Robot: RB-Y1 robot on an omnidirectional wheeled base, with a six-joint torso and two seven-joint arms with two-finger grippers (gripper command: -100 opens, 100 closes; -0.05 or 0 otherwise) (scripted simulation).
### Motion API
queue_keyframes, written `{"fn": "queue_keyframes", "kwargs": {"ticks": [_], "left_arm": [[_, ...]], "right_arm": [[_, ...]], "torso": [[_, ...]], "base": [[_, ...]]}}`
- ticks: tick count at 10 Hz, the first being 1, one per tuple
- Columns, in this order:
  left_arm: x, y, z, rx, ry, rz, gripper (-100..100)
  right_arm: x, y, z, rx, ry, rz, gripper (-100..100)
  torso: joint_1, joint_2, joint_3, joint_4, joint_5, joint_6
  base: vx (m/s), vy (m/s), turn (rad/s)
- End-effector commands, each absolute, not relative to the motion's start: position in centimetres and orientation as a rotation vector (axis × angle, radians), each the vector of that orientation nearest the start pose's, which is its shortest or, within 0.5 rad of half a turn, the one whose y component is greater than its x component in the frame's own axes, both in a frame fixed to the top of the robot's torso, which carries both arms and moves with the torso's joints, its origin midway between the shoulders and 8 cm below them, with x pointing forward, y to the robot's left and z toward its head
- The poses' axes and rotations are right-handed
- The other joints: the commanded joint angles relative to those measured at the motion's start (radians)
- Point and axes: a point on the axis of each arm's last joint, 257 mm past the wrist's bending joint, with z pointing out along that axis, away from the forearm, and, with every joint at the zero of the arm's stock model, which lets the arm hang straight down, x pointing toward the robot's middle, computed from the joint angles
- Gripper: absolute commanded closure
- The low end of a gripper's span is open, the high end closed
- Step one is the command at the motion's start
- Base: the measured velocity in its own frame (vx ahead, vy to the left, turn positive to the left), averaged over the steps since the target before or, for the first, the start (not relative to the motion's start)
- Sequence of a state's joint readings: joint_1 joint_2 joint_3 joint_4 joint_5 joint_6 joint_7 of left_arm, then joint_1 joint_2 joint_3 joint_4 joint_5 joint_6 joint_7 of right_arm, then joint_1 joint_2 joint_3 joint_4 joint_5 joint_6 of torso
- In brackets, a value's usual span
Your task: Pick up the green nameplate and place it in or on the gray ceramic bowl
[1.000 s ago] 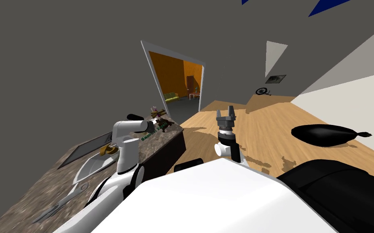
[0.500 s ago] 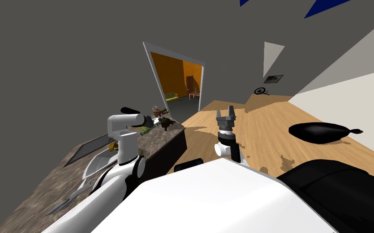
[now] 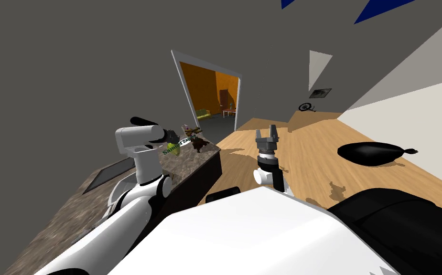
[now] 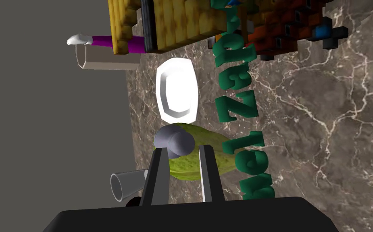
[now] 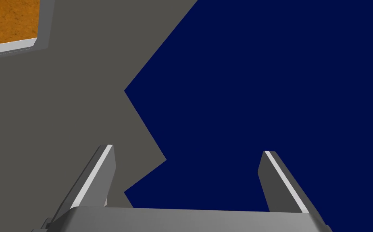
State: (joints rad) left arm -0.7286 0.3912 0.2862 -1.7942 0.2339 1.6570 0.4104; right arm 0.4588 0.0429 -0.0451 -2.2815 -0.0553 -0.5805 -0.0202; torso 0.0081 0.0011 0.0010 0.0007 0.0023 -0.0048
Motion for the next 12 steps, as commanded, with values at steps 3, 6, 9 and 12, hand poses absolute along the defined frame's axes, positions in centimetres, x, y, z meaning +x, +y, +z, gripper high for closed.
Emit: {"fn": "queue_keyframes", "kwargs": {"ticks": [3,6,9,12], "left_arm": [[58.5,33.4,-1.9,-2.073,1.225,-1.014,100],[58.6,36.3,-1.8,-2.152,1.142,-1.003,100],[57.8,39.0,-3.5,-2.218,1.099,-0.937,100],[56.5,42.0,-5.9,-2.293,1.056,-0.843,100]], "right_arm": [[32.6,-29.8,5.3,0.625,0.449,1.346,0],[32.6,-29.8,5.3,0.625,0.449,1.346,0],[32.6,-29.8,5.3,0.625,0.449,1.346,0],[32.6,-29.8,5.3,0.625,0.449,1.346,0]], "torso": [[0.000,0.000,0.000,0.000,0.000,0.000],[0.005,0.005,0.004,0.004,0.000,-0.004],[0.006,0.007,0.006,0.005,0.001,-0.006],[0.000,0.006,0.006,0.006,-0.001,-0.005]], "base": [[-0.041,0.076,-0.009],[-0.052,0.096,0.037],[-0.021,0.077,0.078],[-0.008,0.038,0.059]]}}
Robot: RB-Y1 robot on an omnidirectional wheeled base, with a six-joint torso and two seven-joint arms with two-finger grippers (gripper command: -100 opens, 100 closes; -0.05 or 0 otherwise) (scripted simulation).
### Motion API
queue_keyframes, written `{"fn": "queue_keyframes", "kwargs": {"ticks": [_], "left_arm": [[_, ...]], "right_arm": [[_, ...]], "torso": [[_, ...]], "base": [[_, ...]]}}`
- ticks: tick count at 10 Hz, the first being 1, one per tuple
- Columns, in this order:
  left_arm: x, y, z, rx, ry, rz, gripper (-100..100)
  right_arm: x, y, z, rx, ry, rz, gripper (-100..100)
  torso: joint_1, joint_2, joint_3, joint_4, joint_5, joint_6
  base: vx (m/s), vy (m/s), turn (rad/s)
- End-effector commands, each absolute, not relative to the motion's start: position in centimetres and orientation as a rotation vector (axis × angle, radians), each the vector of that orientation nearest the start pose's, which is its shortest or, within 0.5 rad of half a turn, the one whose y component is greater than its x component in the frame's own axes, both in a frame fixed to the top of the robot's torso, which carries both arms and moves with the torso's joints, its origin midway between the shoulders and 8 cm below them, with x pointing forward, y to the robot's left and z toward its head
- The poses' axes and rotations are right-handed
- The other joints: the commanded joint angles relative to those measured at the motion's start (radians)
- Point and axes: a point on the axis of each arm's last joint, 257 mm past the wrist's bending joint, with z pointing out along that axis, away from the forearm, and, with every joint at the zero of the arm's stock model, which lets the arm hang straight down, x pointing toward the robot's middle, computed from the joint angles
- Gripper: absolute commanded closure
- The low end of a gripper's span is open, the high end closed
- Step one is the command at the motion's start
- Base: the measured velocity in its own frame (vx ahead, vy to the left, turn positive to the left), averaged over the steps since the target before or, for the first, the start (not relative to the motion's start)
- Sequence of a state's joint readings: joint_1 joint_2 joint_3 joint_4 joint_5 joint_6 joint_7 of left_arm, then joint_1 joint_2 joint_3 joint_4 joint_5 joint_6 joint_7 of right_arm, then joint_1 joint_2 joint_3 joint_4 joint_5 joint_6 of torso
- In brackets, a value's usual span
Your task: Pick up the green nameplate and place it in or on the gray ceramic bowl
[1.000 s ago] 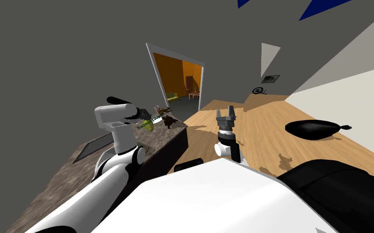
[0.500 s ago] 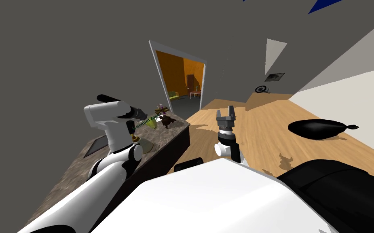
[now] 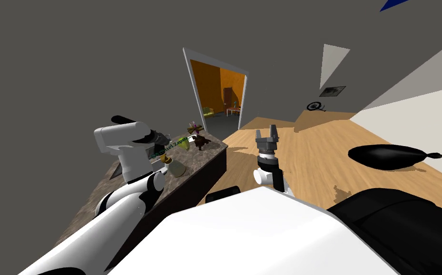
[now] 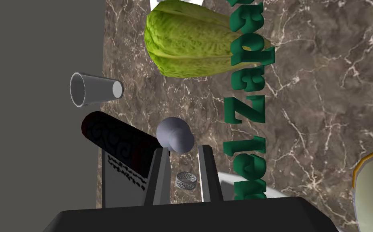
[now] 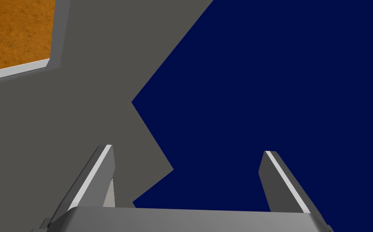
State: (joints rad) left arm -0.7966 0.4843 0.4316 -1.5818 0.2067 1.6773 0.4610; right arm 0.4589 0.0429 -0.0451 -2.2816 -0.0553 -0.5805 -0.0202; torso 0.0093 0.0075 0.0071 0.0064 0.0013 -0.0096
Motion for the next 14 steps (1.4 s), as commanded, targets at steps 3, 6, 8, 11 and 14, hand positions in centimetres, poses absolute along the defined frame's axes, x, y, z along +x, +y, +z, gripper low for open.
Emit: {"fn": "queue_keyframes", "kwargs": {"ticks": [3,6,8,11,14], "left_arm": [[54.1,45.7,-9.2,-2.386,1.004,-0.708,100],[50.9,49.2,-12.8,-2.470,0.959,-0.553,100],[51.2,48.5,-12.1,-2.459,0.964,-0.574,-100],[51.2,48.5,-12.1,-2.458,0.963,-0.574,-100],[50.8,48.4,-11.1,-2.461,0.961,-0.568,-100]], "right_arm": [[32.6,-29.8,5.3,0.625,0.449,1.346,0],[32.6,-29.8,5.3,0.625,0.449,1.346,0],[32.6,-29.8,5.3,0.625,0.449,1.346,0],[32.6,-29.8,5.3,0.625,0.449,1.346,0],[32.6,-29.8,5.3,0.625,0.449,1.346,0]], "torso": [[0.004,0.000,0.000,0.000,0.001,-0.001],[0.004,0.000,0.000,0.000,0.001,-0.002],[-0.001,0.000,0.000,0.001,0.000,0.002],[-0.006,0.000,0.001,0.001,-0.002,0.002],[-0.006,0.000,0.001,0.001,-0.002,0.002]], "base": [[0.006,0.076,0.112],[0.017,0.073,0.107],[0.005,0.021,0.026],[0.000,0.000,0.000],[0.007,0.002,-0.011]]}}
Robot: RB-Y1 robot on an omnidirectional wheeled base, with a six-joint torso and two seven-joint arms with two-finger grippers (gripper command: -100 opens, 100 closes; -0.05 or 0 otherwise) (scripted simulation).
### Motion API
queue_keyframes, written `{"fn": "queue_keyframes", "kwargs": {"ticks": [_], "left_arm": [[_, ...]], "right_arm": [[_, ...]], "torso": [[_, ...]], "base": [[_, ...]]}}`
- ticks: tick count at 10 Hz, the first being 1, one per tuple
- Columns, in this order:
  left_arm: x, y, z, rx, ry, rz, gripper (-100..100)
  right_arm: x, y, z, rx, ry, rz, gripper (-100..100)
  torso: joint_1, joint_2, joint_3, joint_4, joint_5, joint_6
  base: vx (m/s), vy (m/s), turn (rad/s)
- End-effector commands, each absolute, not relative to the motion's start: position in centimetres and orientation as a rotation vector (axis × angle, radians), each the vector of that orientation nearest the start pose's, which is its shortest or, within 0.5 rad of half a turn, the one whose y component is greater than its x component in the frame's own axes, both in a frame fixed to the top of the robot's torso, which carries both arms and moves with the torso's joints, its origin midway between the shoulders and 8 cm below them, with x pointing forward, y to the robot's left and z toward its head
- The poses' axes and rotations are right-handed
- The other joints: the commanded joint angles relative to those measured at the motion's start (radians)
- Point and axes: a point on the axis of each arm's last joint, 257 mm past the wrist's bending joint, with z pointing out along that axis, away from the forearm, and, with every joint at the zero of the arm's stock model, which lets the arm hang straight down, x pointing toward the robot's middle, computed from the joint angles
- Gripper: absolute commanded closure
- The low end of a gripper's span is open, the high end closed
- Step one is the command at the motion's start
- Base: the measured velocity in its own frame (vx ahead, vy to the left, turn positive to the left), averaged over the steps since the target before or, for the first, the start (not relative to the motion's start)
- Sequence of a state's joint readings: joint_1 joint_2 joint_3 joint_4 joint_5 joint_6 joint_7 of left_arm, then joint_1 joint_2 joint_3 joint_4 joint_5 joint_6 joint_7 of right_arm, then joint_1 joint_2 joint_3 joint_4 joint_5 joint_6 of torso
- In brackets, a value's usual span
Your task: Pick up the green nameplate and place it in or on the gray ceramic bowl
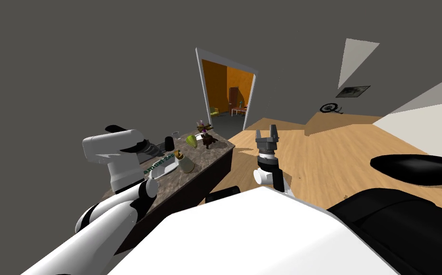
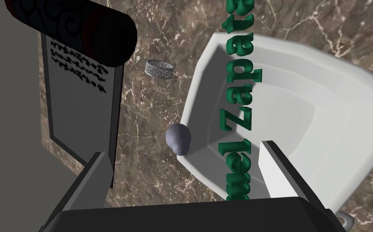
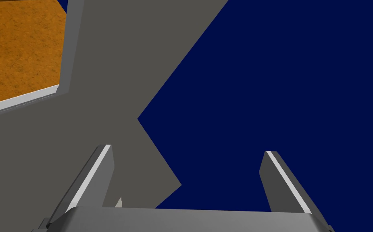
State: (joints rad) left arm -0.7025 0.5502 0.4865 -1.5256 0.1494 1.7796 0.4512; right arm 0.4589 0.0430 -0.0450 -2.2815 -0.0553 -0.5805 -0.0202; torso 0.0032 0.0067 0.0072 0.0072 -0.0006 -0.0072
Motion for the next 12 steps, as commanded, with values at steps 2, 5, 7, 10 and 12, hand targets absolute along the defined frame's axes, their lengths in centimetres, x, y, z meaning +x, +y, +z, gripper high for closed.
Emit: {"fn": "queue_keyframes", "kwargs": {"ticks": [2,5,7,10,12], "left_arm": [[50.3,48.4,-10.2,-2.464,0.959,-0.561,-100],[49.5,48.3,-8.9,-2.469,0.955,-0.551,-100],[48.9,48.2,-8.0,-2.472,0.953,-0.544,-100],[48.7,48.3,-7.9,-2.473,0.952,-0.542,0],[48.7,48.3,-7.9,-2.473,0.952,-0.543,0]], "right_arm": [[32.6,-29.8,5.3,0.625,0.449,1.346,0],[32.6,-29.8,5.3,0.625,0.449,1.346,0],[32.6,-29.8,5.3,0.625,0.449,1.346,0],[32.6,-29.8,5.3,0.625,0.449,1.346,0],[32.6,-29.8,5.3,0.625,0.449,1.346,0]], "torso": [[0.000,-0.001,-0.001,0.000,0.000,0.000],[0.000,0.001,0.000,0.000,0.000,0.000],[0.000,0.001,0.001,0.000,0.000,0.000],[0.000,0.001,0.001,0.000,0.000,0.000],[0.000,0.001,0.000,0.000,0.000,0.000]], "base": [[0.039,0.010,-0.030],[0.002,0.002,-0.005],[0.000,0.000,0.000],[0.000,0.000,0.000],[0.000,0.000,0.000]]}}
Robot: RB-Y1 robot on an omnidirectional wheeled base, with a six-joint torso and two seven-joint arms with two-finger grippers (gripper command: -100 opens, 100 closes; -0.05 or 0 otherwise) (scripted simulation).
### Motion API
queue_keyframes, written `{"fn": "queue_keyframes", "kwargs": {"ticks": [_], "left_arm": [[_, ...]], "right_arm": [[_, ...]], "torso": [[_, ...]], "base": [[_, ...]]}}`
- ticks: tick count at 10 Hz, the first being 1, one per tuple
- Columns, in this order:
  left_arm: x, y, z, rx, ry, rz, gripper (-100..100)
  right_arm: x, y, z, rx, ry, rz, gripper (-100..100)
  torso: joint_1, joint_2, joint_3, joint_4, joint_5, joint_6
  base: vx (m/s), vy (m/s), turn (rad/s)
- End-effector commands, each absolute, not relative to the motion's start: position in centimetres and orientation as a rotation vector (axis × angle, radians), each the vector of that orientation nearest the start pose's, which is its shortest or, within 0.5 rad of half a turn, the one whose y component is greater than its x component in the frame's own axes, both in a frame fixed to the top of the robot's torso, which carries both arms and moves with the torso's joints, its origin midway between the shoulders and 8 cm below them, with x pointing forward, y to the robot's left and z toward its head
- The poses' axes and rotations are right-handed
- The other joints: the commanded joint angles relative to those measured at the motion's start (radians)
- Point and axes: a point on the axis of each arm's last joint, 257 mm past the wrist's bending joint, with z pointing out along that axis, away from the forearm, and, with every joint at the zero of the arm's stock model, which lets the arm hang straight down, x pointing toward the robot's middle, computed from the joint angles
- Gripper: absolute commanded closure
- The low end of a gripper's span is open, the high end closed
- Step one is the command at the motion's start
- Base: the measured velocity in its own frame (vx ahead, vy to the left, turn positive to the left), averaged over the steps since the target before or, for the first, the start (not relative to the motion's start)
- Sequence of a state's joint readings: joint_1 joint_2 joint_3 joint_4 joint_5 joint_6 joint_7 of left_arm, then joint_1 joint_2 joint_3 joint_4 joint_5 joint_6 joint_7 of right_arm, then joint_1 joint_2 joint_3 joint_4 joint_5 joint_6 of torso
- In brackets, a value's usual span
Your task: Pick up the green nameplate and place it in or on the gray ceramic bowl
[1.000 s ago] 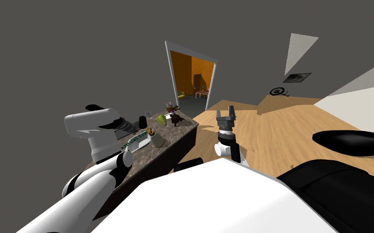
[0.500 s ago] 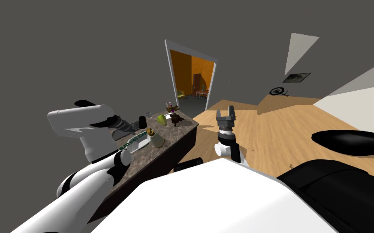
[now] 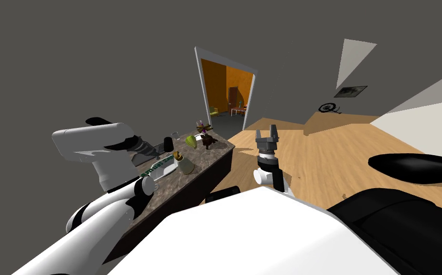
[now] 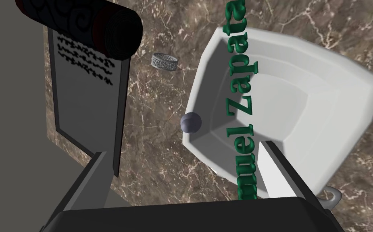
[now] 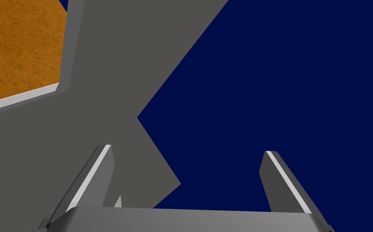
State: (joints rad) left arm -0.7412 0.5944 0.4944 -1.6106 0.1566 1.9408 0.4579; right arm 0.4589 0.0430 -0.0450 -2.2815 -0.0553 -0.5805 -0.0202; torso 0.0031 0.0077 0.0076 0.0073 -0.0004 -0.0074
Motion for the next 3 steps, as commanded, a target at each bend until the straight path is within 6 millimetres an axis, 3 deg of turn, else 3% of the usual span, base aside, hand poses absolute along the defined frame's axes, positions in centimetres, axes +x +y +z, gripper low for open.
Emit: {"fn": "queue_keyframes", "kwargs": {"ticks": [1,3], "left_arm": [[48.72,48.29,-7.89,-2.473,0.952,-0.543,0],[48.72,48.29,-7.89,-2.473,0.952,-0.543,0]], "right_arm": [[32.62,-29.82,5.27,0.625,0.449,1.346,0],[32.62,-29.82,5.27,0.625,0.449,1.346,0]], "torso": [[0.000,0.000,0.000,0.000,0.000,0.000],[0.000,0.000,0.000,0.000,0.000,0.000]], "base": [[0.000,0.000,0.000],[0.000,0.000,0.000]]}}
